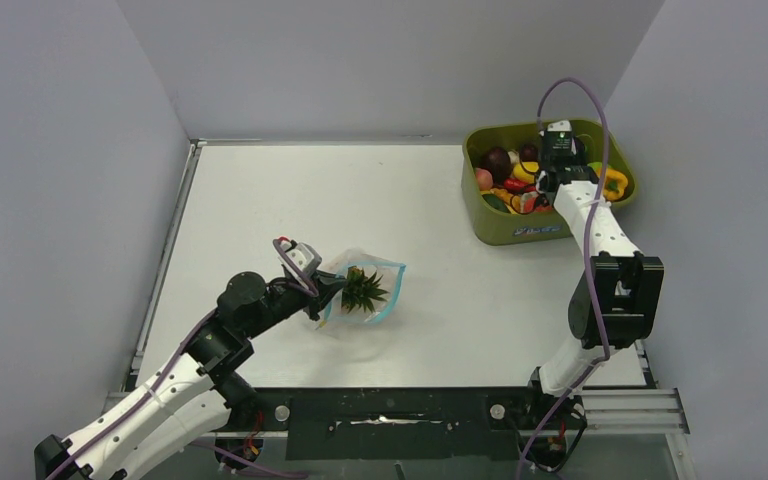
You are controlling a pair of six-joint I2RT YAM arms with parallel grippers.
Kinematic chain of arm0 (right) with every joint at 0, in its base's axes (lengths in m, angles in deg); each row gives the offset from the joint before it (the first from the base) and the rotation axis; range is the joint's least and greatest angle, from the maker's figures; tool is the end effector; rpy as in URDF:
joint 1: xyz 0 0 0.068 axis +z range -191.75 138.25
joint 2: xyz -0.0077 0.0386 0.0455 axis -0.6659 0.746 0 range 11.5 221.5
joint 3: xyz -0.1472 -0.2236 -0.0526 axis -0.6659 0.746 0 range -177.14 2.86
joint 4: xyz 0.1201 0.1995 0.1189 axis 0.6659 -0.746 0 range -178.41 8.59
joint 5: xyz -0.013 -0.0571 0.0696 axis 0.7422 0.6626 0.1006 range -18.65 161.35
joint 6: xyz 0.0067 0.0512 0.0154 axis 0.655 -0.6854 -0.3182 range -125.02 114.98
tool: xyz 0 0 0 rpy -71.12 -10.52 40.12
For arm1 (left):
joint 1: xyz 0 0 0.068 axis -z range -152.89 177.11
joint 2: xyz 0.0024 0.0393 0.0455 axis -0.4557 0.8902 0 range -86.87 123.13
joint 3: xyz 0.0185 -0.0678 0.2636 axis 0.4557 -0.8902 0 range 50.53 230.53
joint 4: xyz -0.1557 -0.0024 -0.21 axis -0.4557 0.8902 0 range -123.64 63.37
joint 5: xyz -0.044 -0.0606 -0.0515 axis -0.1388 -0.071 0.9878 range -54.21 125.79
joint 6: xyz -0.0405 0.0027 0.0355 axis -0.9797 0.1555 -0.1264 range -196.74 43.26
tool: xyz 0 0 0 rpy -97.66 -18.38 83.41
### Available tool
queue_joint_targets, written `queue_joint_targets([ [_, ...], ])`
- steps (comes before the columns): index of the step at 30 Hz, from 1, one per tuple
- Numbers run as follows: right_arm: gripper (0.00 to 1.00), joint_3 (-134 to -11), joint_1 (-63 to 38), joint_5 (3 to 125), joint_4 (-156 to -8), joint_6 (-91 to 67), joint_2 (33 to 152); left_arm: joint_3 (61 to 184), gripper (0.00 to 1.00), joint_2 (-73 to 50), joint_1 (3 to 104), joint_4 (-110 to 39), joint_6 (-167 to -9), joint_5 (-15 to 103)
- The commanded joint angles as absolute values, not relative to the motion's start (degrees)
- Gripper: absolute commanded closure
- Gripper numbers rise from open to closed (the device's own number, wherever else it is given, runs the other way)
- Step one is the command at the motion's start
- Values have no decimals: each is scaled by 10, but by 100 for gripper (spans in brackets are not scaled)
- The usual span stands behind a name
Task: Place the food in the zip-top bag and seal the zipper
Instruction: Pick up the fake vegetable from the bin.
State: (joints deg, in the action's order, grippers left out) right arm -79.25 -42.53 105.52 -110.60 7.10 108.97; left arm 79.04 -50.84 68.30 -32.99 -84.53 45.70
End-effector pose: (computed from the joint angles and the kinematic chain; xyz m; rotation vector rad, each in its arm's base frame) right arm 0.3799 -0.0251 0.2957 0.0675 2.3168 -0.8101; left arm 0.1203 -0.1134 0.2807 0.6358 1.6566 -0.7753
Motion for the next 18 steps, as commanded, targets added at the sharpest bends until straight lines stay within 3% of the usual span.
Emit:
queue_joint_targets([
  [1, 60, -820, -430, 1072, -1085, 85, 1098, 794, 100, -520, 681, -349, -842, 472],
  [10, 59, -817, -429, 1060, -1096, 70, 1102, 794, 100, -523, 681, -349, -841, 471],
  [18, 78, -812, -430, 1065, -1093, 71, 1099, 793, 100, -529, 681, -347, -840, 466],
])
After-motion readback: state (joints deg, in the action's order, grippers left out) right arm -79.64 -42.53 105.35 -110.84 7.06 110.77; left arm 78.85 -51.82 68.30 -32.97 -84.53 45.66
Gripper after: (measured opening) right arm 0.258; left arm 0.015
